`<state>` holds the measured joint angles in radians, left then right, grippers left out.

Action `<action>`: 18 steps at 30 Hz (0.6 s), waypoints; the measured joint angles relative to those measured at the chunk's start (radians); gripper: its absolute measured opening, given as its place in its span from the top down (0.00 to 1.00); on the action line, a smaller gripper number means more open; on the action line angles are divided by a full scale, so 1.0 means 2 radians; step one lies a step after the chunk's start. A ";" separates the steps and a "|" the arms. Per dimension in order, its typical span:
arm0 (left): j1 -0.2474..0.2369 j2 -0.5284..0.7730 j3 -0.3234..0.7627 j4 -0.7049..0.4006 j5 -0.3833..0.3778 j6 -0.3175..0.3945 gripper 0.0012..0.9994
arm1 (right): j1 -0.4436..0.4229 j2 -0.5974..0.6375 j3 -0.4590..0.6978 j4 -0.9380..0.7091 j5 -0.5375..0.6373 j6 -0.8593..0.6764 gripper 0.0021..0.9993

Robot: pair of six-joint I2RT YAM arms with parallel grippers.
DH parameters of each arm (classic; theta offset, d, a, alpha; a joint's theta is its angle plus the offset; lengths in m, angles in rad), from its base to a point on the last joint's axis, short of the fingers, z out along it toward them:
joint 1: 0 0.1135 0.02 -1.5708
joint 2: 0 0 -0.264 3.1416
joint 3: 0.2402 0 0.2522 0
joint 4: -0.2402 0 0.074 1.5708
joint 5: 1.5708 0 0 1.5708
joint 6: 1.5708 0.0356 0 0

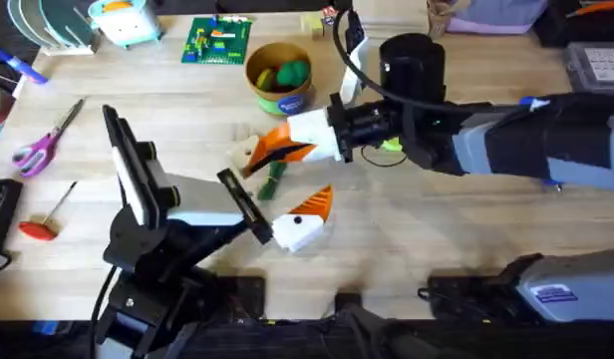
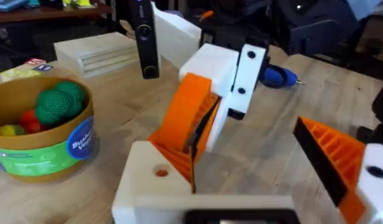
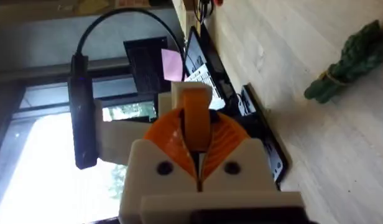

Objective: Pick up the gripper from the table and insert it into the empty holder that is missing its gripper. Then pick up a screw, insert it into the mounting hole, and use the screwdriver to tighten it. Finally, clean up the table by picking up the vegetable and placing it into the bucket.

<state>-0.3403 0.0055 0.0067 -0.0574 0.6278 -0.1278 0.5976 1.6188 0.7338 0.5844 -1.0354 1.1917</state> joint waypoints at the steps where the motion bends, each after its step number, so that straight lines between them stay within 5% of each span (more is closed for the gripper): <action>1: 0.002 0.000 0.000 0.000 -0.004 -0.002 0.01 | 0.005 0.000 0.000 0.002 0.012 0.003 0.99; 8: 0.007 0.000 0.000 0.000 -0.030 -0.014 0.01 | 0.031 -0.004 0.000 0.012 0.081 0.007 0.99; 18: 0.007 0.000 0.000 0.000 -0.036 -0.017 0.01 | 0.035 -0.004 0.000 0.014 0.090 0.006 0.99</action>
<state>-0.3267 0.0055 0.0067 -0.0574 0.5560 -0.1623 0.6666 1.6112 0.7338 0.6128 -0.8563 1.2045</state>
